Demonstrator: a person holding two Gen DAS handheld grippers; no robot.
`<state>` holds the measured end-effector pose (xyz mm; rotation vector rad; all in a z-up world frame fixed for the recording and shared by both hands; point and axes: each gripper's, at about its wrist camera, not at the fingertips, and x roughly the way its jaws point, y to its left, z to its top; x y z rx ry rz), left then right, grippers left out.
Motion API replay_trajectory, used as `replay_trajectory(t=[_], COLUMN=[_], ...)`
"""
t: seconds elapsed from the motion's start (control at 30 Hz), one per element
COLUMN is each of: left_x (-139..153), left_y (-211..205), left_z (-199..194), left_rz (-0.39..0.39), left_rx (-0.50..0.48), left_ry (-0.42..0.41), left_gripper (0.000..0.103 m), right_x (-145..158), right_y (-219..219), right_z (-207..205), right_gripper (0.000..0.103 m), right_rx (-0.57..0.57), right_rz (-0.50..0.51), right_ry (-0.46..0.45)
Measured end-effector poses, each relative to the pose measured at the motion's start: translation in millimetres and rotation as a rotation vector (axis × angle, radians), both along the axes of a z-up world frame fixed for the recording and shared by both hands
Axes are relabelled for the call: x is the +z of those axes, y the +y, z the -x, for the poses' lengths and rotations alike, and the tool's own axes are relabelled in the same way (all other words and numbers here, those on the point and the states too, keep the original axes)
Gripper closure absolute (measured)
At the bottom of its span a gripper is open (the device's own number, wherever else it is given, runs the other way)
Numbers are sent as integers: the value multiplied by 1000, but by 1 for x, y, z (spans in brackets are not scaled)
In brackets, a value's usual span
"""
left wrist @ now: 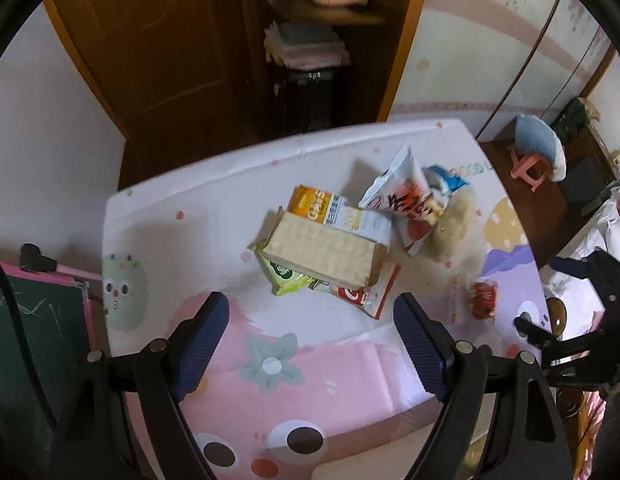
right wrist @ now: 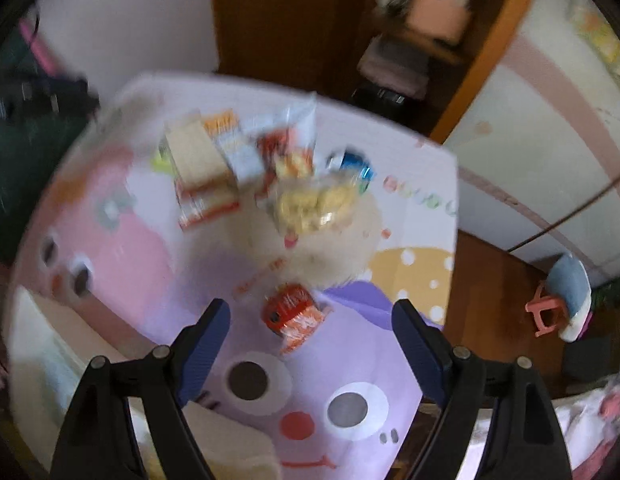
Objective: Organize snacks
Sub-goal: 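Grasp the beige wafer pack with the left gripper while the right grasps the red-orange packet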
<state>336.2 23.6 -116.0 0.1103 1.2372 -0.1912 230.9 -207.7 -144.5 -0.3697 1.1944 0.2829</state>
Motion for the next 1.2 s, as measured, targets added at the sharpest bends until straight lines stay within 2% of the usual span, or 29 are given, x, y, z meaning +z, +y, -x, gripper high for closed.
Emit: replay_trajectory(t=[0.1,0.3,0.37,0.4,0.47,0.5,0.53,0.6,0.7,0.8,1.1,1.2], left_x=[-16,-48,-57,-62,-73,-78,-81,-89,-102,-109,-128,-135], left_y=[-2,-10,-12,-14,-18,-20,-22,-26,-31,-32,-31,-31], left_z=[-8,-26,-32,-36,-44,-50,-53,-60,-72,-79,-85,-86], left_rz=[3,-1,-3,0,15,24,28,27,-7,-4,2,-16], left_rx=[-18,-25,-13,-5,14,27,38,65,153,258,513,541], left_ry=[28,99,119,129,153,165,171,184,194,182,181,188], left_gripper=[19,19,19,19,19,19,19,19,19,20,20,20], right_x=[-31,-60,-69,-74,-80,-80,-80,-77,-73,-71,-69,-68], right_y=[4,17,21,23,25,24,24,18,8,3,6,8], right_z=[-5,-7,-9,-9,-11,-12,-12,-18,-28,-29,-22,-19], right_gripper=[23,24,31,38,39,42,50,52,53,53,53,53], right_rx=[36,111,139,146,153,152,148,102,21,-21,-13,-16], right_rz=[34,62,78,82,88,79,62,22,-53,-91,-125,-135], right_ry=[56,96,116,132,135,134,127,122,129,125,122,123])
